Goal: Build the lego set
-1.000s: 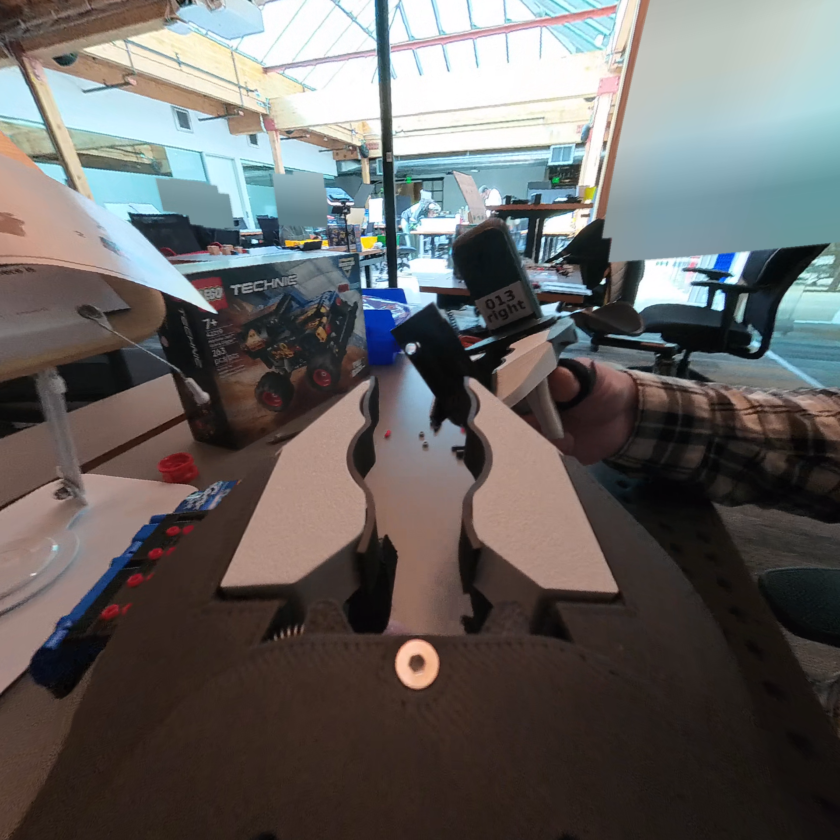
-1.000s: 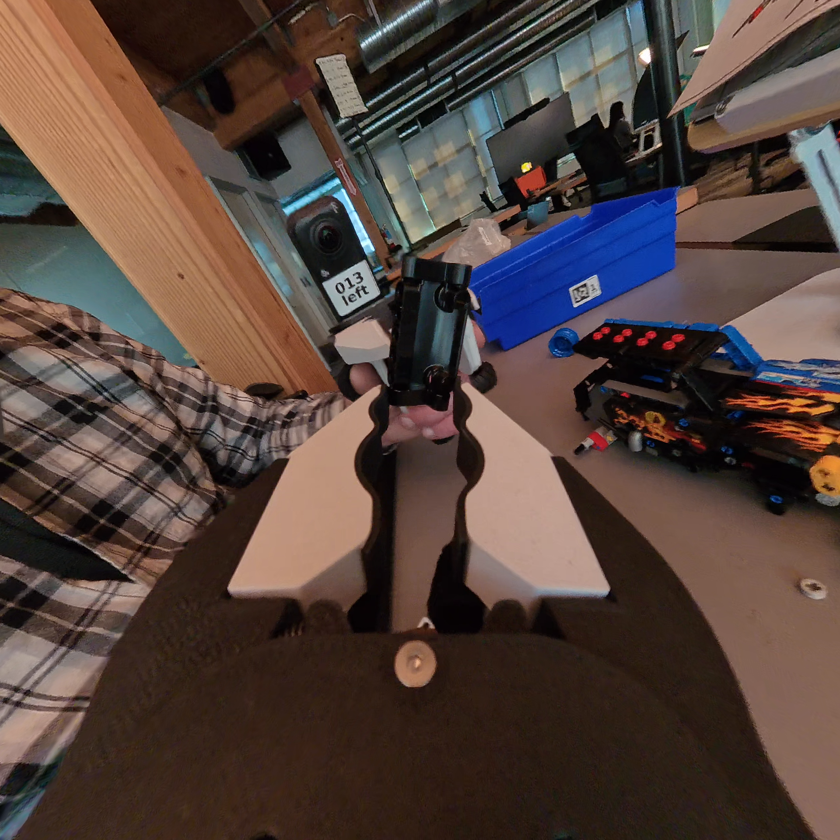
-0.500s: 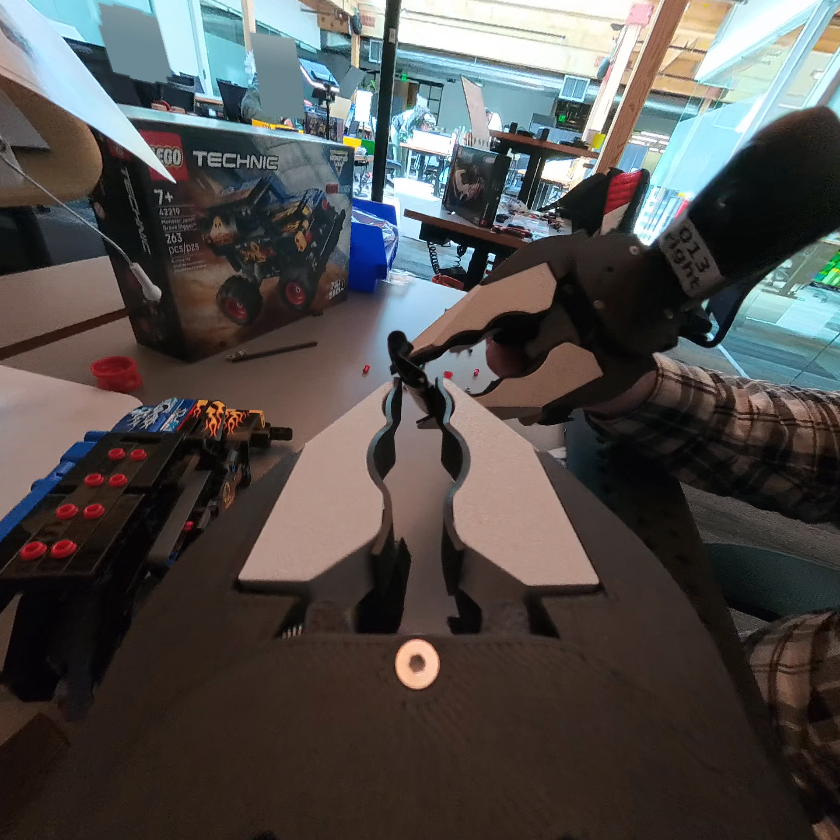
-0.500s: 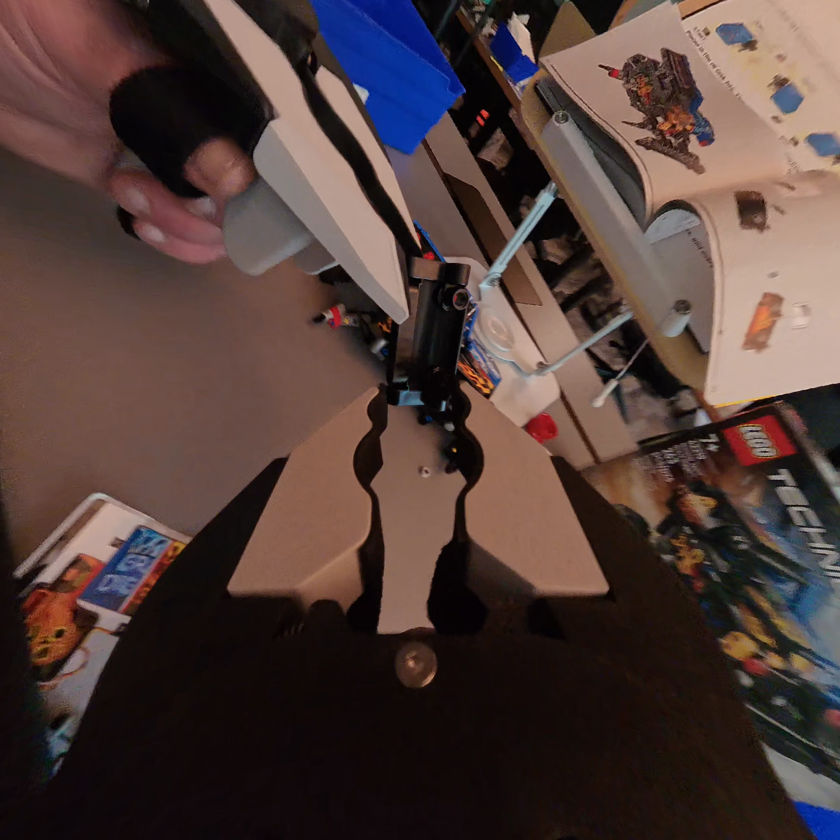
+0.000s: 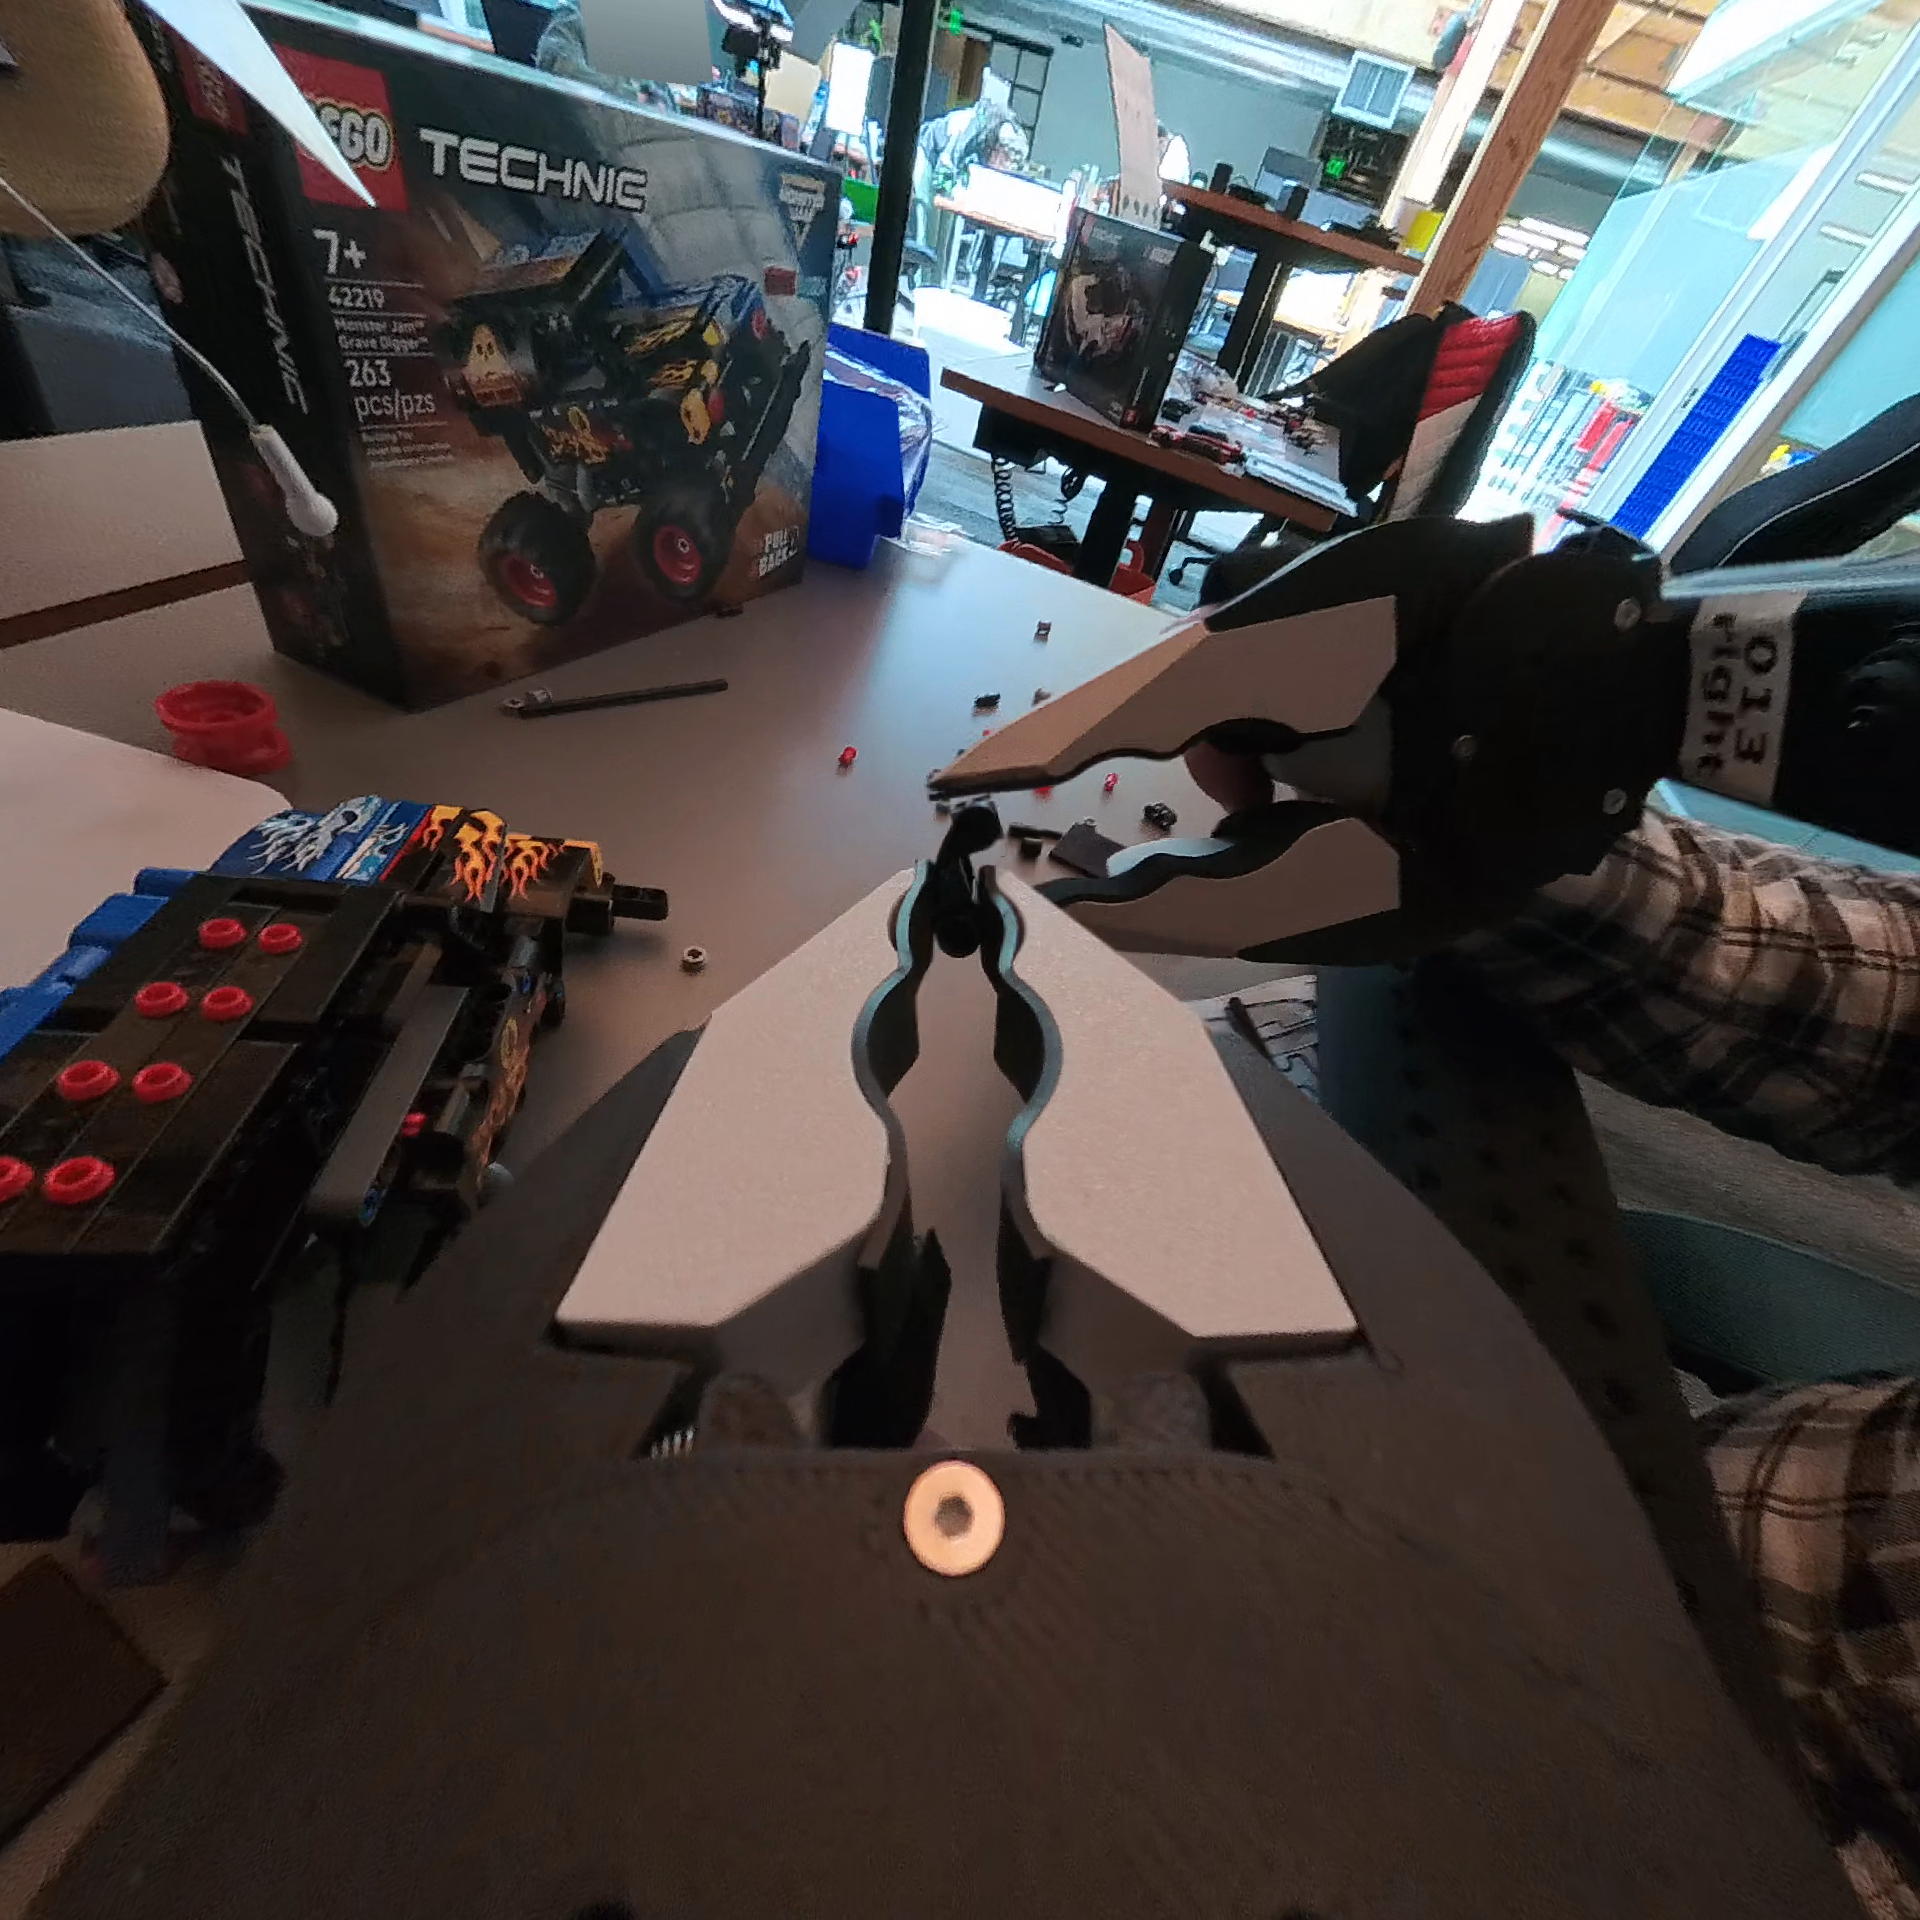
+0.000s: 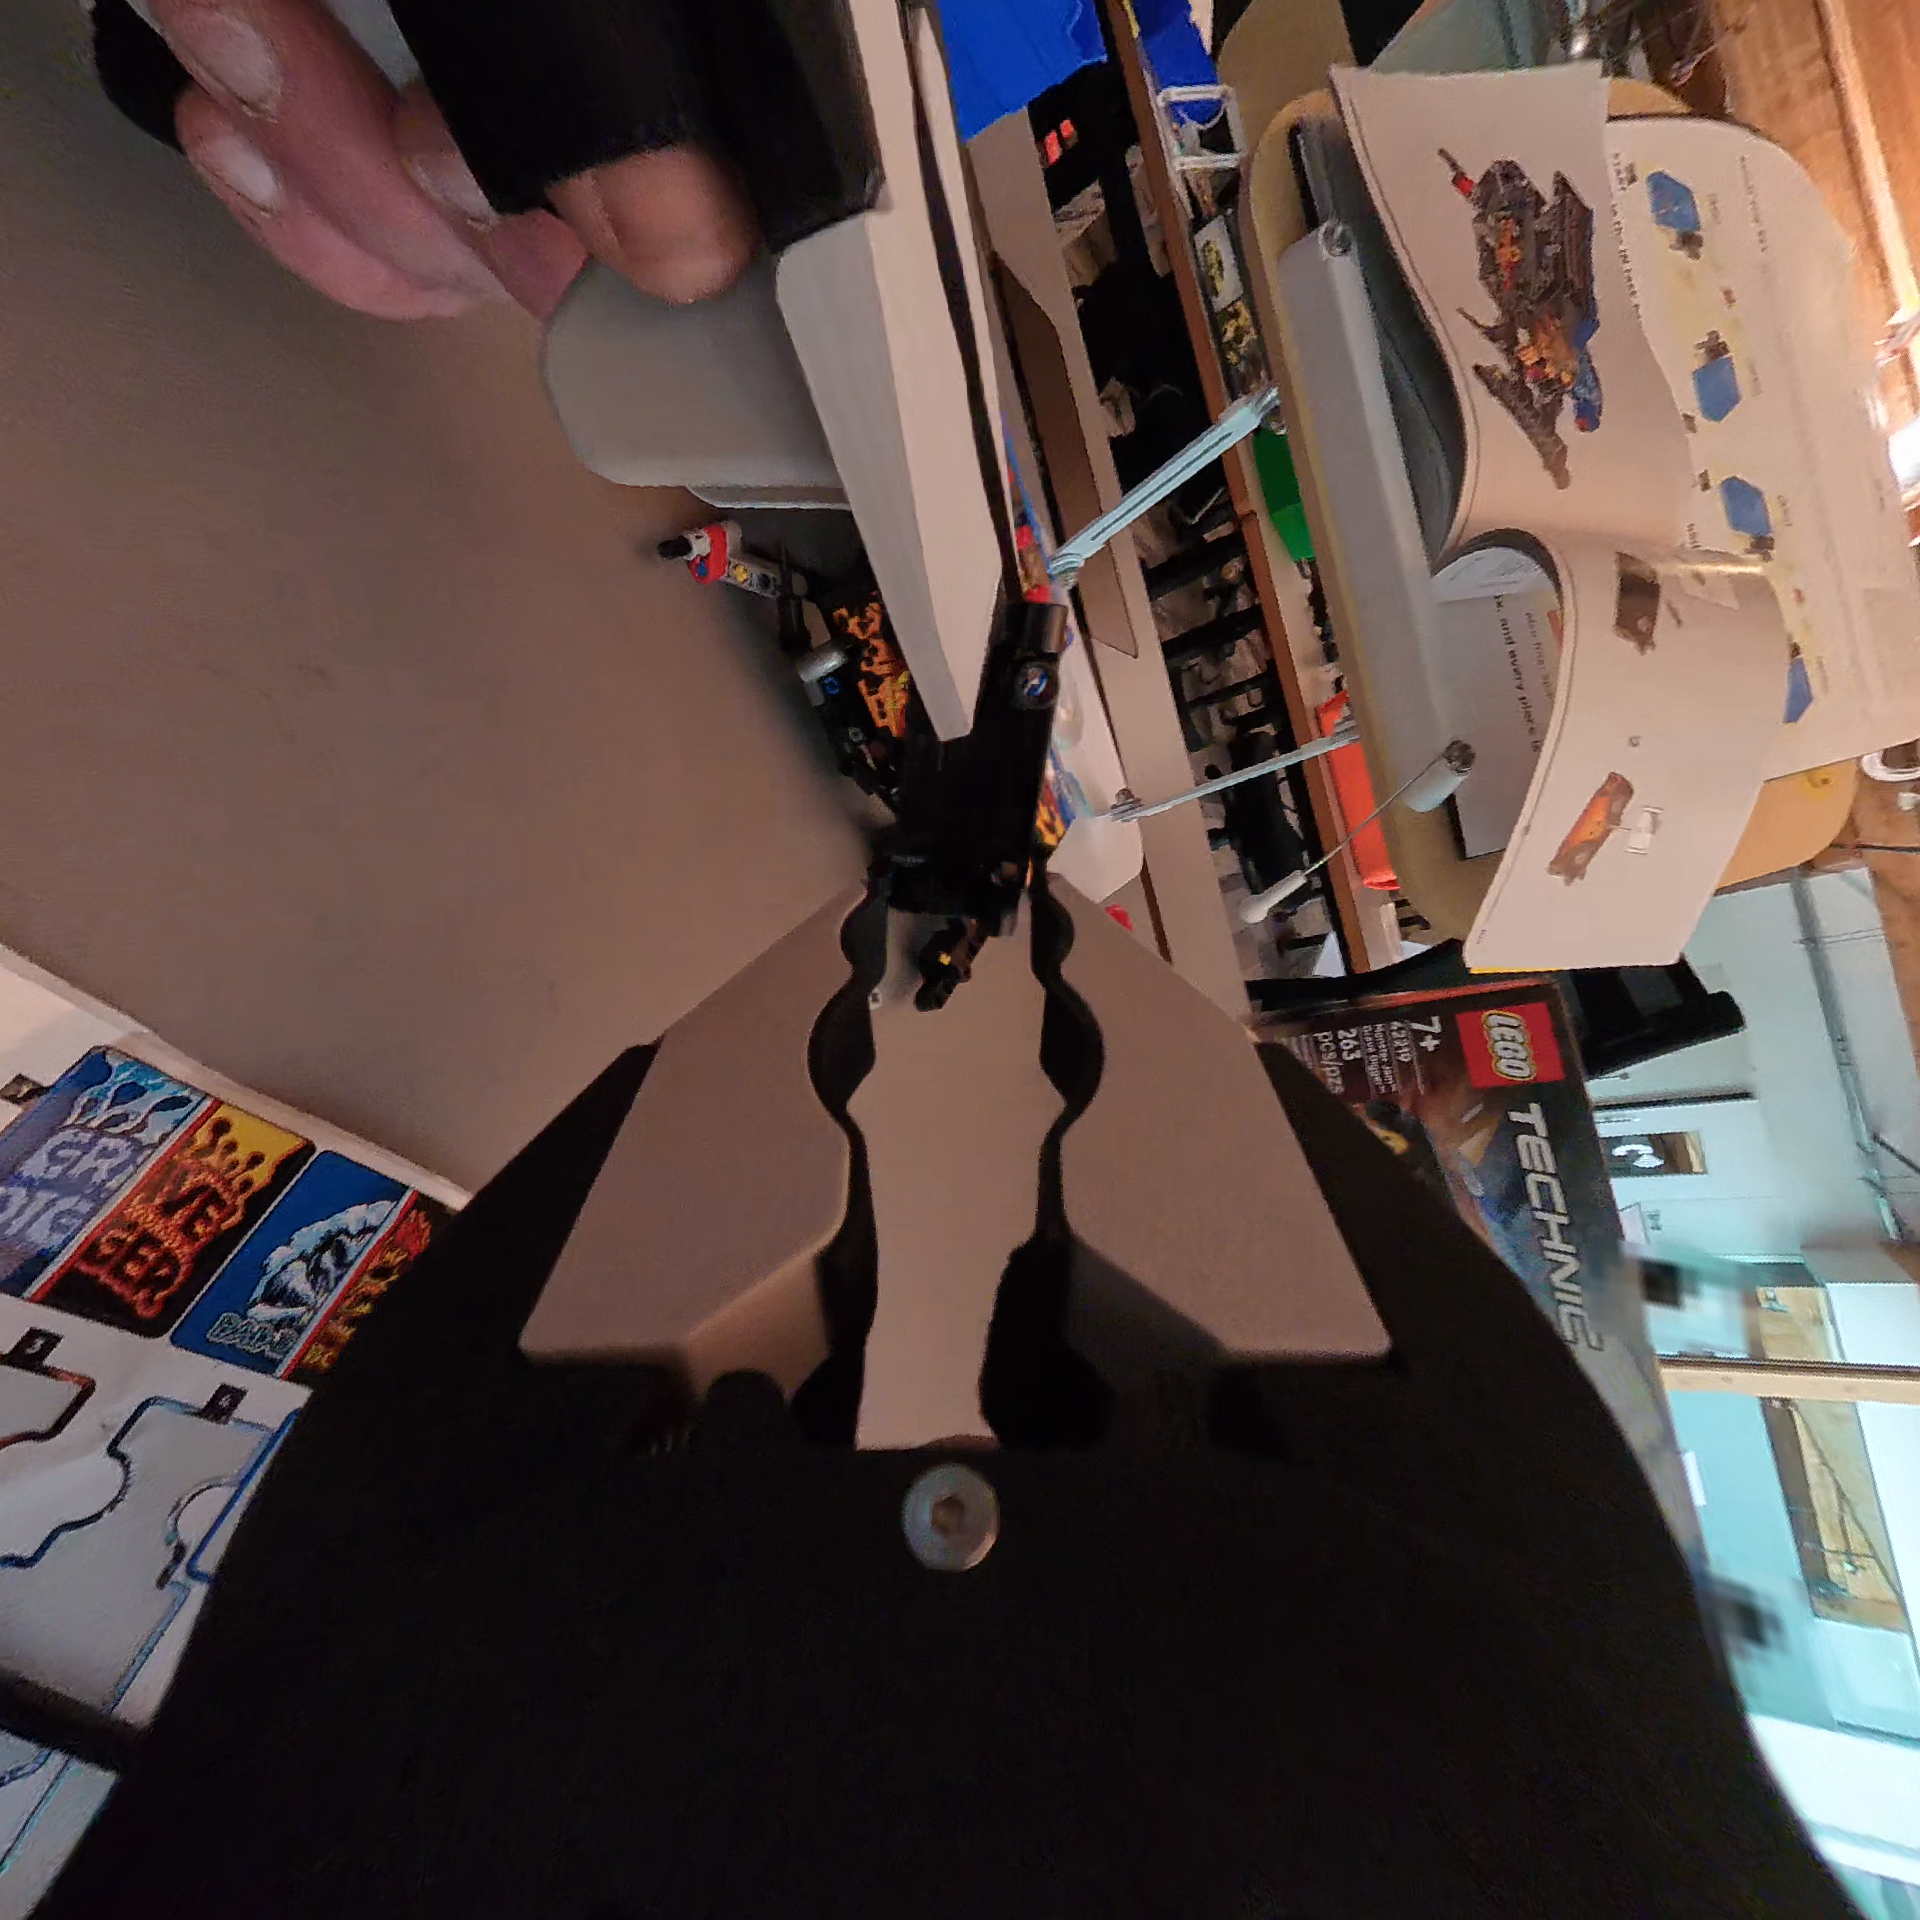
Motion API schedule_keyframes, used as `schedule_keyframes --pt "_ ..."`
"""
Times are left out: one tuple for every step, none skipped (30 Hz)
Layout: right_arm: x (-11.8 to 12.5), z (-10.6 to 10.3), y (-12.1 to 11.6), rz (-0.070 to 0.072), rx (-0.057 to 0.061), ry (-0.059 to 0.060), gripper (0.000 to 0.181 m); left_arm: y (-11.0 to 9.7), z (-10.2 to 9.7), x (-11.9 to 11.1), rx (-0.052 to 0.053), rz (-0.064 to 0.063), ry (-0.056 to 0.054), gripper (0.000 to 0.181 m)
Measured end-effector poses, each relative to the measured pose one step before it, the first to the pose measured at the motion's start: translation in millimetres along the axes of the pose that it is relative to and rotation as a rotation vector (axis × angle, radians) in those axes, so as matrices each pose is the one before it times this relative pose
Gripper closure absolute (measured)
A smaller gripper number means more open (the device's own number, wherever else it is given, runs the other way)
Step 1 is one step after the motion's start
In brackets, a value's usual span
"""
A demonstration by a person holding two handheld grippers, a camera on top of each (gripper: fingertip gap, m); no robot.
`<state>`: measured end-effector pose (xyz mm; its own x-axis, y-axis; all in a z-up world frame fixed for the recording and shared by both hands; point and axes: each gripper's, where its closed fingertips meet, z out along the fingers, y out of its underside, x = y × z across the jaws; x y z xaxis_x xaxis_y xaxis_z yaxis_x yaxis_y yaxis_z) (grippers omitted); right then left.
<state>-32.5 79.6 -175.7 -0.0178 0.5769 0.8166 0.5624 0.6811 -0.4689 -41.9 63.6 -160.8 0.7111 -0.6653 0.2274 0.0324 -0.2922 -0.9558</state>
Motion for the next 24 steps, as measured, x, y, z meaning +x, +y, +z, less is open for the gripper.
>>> schedule_keyframes --pt "-1.04 0.01 1.60 0.0079 -0.0049 -0.0109 0.152 2.79 1.00 -1.98 -0.0129 0.0052 -0.0087 0.175" --pt "-0.72 -0.76 1.03 0.0092 0.0002 -0.0105 0.150 2.90 1.22 -1.52 -0.0122 -0.0050 -0.0057 0.175" --pt "-0.23 -1.35 1.51 0.0116 -0.0001 -0.0088 0.147 2.46 1.36 -0.97 -0.0082 -0.0102 -0.0015 0.175" --pt "-0.18 -1.87 2.65 0.0101 -0.0043 -0.0093 0.145 2.64 1.48 -0.95 -0.0103 -0.0076 -0.0022 0.175" --pt "0.31 -2.42 3.96 0.0072 -0.0079 -0.0072 0.144 2.96 1.60 -1.23 -0.0149 -0.0037 -0.0033 0.175" --pt "0.61 -3.29 3.59 0.0071 -0.0014 -0.0056 0.143 2.29 1.56 -1.39 -0.0112 -0.0026 -0.0041 0.175" --pt "0.41 -4.03 3.23 0.0147 0.0053 -0.0093 0.144 1.03 1.11 -1.70 -0.0049 -0.0010 -0.0067 0.175" --pt "1.15 -4.69 3.86 0.0275 0.0048 -0.0091 0.146 1.46 1.46 -1.48 -0.0103 -0.0001 -0.0049 0.175" --pt "3.00 -5.13 4.20 0.0380 0.0072 -0.0031 0.151 2.20 1.83 -1.02 -0.0134 0.0020 -0.0026 0.174" --pt "3.77 -5.56 4.57 0.0423 0.0096 -0.0032 0.156 2.76 2.34 -1.26 -0.0149 0.0035 -0.0045 0.175" --pt "4.03 -5.65 5.73 0.0403 0.0032 -0.0055 0.161 3.14 2.70 -0.76 -0.0150 0.0017 -0.0017 0.174" --pt "5.08 -5.35 7.97 0.0330 -0.0107 0.0013 0.167 3.23 3.06 0.22 -0.0157 -0.0005 0.0048 0.174" --pt "5.18 -4.62 10.06 0.0263 -0.0230 0.0019 0.173 2.55 2.87 -0.15 -0.0122 0.0035 0.0003 0.174" --pt "4.73 -4.30 9.84 0.0276 -0.0210 -0.0011 0.178 3.06 2.70 -0.48 -0.0160 0.0069 -0.0054 0.174" --pt "5.29 -4.33 8.44 0.0349 -0.0099 0.0007 0.181 2.77 2.51 -0.15 -0.0155 0.0085 -0.0048 0.174" --pt "6.55 -4.80 7.59 0.0406 -0.0039 0.0043 0.181 1.57 2.23 0.62 -0.0083 0.0073 0.0007 0.174" --pt "7.10 -4.96 7.43 0.0429 -0.0038 0.0027 0.181 0.61 2.04 0.48 -0.0042 0.0023 0.0012 0.174" --pt "7.40 -4.92 7.32 0.0466 -0.0041 -0.0023 0.181 0.36 1.92 -0.92 -0.0047 0.0008 -0.0059 0.174" --pt "8.44 -4.24 6.81 0.0540 -0.0025 -0.0007 0.178 -0.30 2.03 -1.00 -0.0023 0.0021 -0.0060 0.174" --pt "8.88 -3.69 5.67 0.0531 -0.0015 0.0005 0.174 -1.13 2.10 -0.29 0.0025 0.0010 -0.0002 0.174" --pt "8.06 -3.08 4.40 0.0393 -0.0020 -0.0026 0.173 -1.45 2.43 0.59 0.0032 -0.0014 0.0050 0.175" --pt "7.05 -2.30 4.12 0.0225 -0.0096 -0.0030 0.172 -0.91 2.73 0.31 -0.0003 -0.0012 0.0017 0.175" --pt "6.01 -1.09 4.58 0.0088 -0.0210 -0.0029 0.170 -0.54 2.78 -0.21 -0.0036 0.0054 -0.0034 0.175" --pt "4.13 0.19 4.55 0.0008 -0.0241 -0.0102 0.169 -0.32 2.51 -0.10 -0.0047 0.0082 -0.0016 0.174"
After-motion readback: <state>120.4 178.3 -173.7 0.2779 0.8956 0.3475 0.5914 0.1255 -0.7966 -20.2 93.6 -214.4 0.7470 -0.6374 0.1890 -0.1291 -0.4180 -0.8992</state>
